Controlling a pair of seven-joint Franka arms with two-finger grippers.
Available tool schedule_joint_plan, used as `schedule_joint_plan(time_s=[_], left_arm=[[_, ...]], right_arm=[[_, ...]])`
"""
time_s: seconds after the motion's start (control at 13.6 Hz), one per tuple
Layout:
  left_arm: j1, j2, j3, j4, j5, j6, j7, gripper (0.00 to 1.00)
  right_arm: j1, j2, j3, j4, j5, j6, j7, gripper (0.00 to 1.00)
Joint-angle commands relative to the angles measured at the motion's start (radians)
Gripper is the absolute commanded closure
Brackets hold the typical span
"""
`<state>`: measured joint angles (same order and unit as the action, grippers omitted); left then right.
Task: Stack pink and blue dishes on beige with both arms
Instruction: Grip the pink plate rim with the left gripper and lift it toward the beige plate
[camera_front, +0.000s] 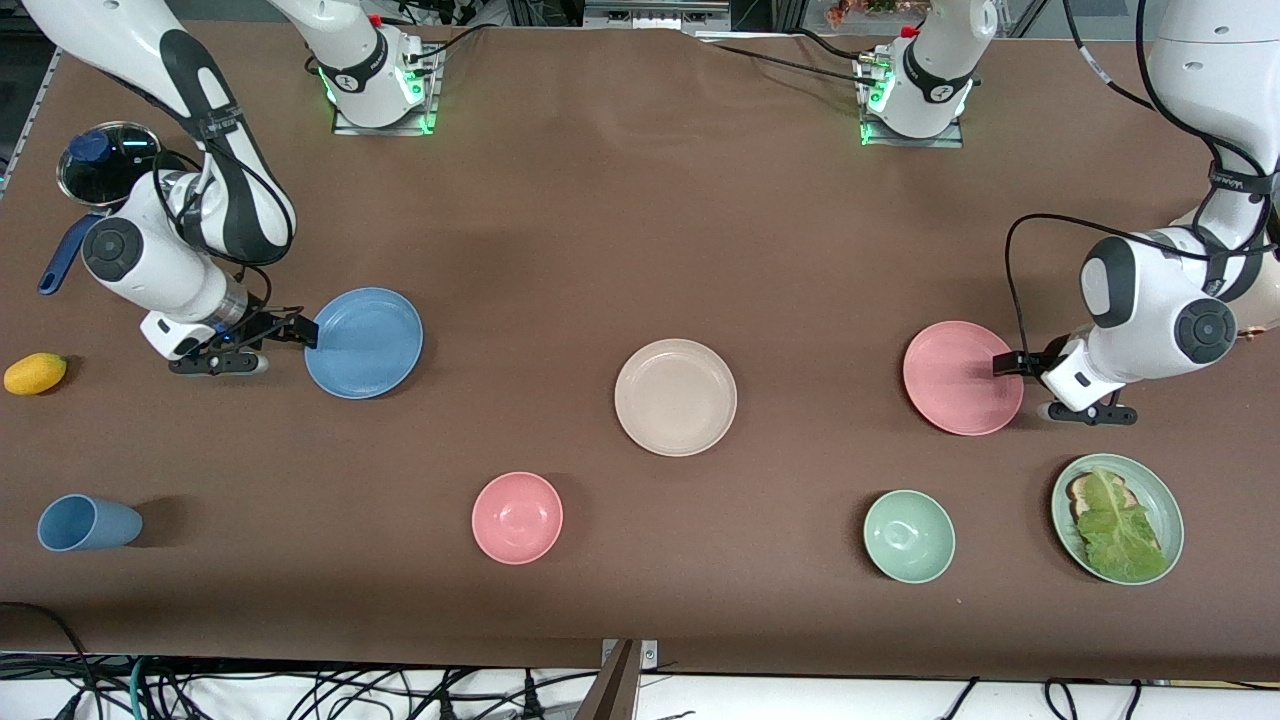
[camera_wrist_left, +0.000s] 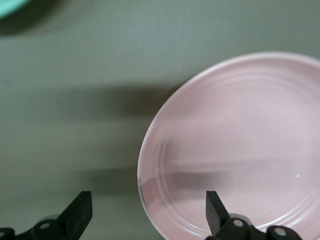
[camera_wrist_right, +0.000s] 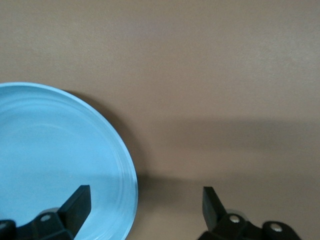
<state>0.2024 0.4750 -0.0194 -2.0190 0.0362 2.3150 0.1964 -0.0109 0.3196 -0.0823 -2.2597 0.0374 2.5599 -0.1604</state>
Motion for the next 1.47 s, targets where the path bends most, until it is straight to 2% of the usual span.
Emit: schedule_joint_plan(time_s=[0.0,0.15,0.29,0.37,0.59,0.74,1.03,1.18,1.4], left_arm=[[0.009,-0.012,-0.011,-0.032,-0.001,0.020,0.005,0.03],[0.011,0.005,-0.011,-0.023,-0.015,0.015,0.008,0.57],[0.009,0.019,-0.011,-0.021,-0.015,0.015,0.008,0.95],[0.008,0.022,-0.011,-0.021,-0.015,0.014,0.005,1.00],[0.000,0.022,-0.011,0.005,-0.016,-0.006,-0.023,1.00],[-0.017,0.022,-0.034,0.084,-0.024,-0.118,-0.105,1.00],[-0.057,0.019,-0.093,0.290,-0.079,-0.395,-0.280,1.00],[-0.102,0.017,-0.106,0.383,-0.111,-0.518,-0.389,1.00],[-0.179,0.011,-0.108,0.433,-0.215,-0.577,-0.489,1.00]], right_arm=[[-0.006,-0.004,0.002,-0.041,0.010,0.048,-0.011,0.03],[-0.006,0.006,0.002,-0.046,0.012,0.049,-0.010,0.06],[-0.004,0.013,0.002,-0.044,0.012,0.049,-0.001,0.08],[-0.004,0.013,0.002,-0.044,0.012,0.049,0.002,0.08],[-0.004,0.019,0.002,-0.044,0.012,0.048,0.004,0.19],[-0.004,0.024,0.002,-0.044,0.012,0.048,0.004,0.23],[-0.004,0.027,0.002,-0.044,0.012,0.046,0.009,0.24],[-0.003,0.027,0.004,-0.044,0.012,0.043,0.009,0.31],[-0.003,0.027,0.006,-0.044,0.012,0.039,0.009,0.39]])
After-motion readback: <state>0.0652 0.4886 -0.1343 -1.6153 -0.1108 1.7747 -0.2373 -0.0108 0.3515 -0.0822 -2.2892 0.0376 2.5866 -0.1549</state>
